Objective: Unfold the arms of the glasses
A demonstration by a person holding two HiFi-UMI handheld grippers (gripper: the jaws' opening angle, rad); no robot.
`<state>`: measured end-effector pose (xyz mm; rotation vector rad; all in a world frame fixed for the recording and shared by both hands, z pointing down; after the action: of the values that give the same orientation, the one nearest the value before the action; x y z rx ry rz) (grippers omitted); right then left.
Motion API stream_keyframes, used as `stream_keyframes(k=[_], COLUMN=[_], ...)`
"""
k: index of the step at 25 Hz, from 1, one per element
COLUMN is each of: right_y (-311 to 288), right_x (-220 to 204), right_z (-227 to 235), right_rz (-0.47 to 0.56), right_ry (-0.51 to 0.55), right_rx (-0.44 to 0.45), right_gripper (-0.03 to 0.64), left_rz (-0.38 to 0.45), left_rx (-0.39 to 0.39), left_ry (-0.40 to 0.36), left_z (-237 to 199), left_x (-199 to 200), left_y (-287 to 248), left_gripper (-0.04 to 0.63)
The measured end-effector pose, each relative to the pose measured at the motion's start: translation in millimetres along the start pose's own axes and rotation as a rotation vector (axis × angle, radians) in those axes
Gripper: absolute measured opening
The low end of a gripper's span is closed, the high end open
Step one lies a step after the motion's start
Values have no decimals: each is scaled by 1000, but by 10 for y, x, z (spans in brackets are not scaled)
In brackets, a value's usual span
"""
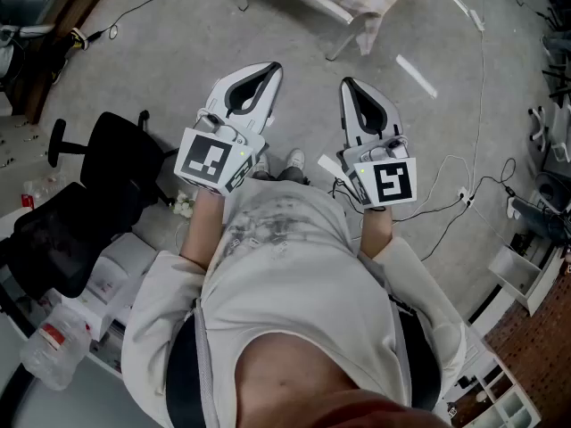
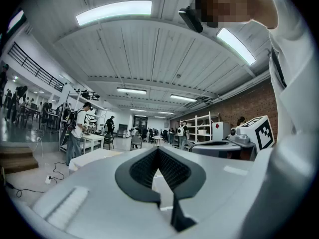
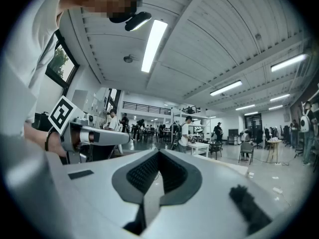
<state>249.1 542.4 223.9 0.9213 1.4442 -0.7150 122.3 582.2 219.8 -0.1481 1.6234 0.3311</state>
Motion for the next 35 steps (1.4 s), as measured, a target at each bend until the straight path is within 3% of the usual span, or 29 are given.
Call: stream_keyframes(k=[9,15,20,35], right_y=[84,170,121,-655], right_x=[38,55,6,-169], right_z=[167,294,386,467], right_rz=[36,48,31,-8], right_ry=[-34,2,-2,26], right_rx=[-12,1,-9,-71], right_gripper=[15,15,15,17], left_rz=[-5,7,-2,-11], left_rx=[22,26,26,-34], left_ry=[5,28,4,-6], left_z=[75,209,207,-511], left_x=[-15,-36,-48,-163], left_y=[-156,-273,-384,-746], left_gripper=[9,9,9,9])
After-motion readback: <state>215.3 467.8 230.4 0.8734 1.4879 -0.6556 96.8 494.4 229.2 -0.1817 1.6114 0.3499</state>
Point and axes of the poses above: the fingertips, and each gripper's own axes: y backward along the fingers, z to its right, x out of its top, the point moved 3 cm from there along y, backward along the fingers, and after that the axes turned 7 degrees about z, right-handed, at the moved point
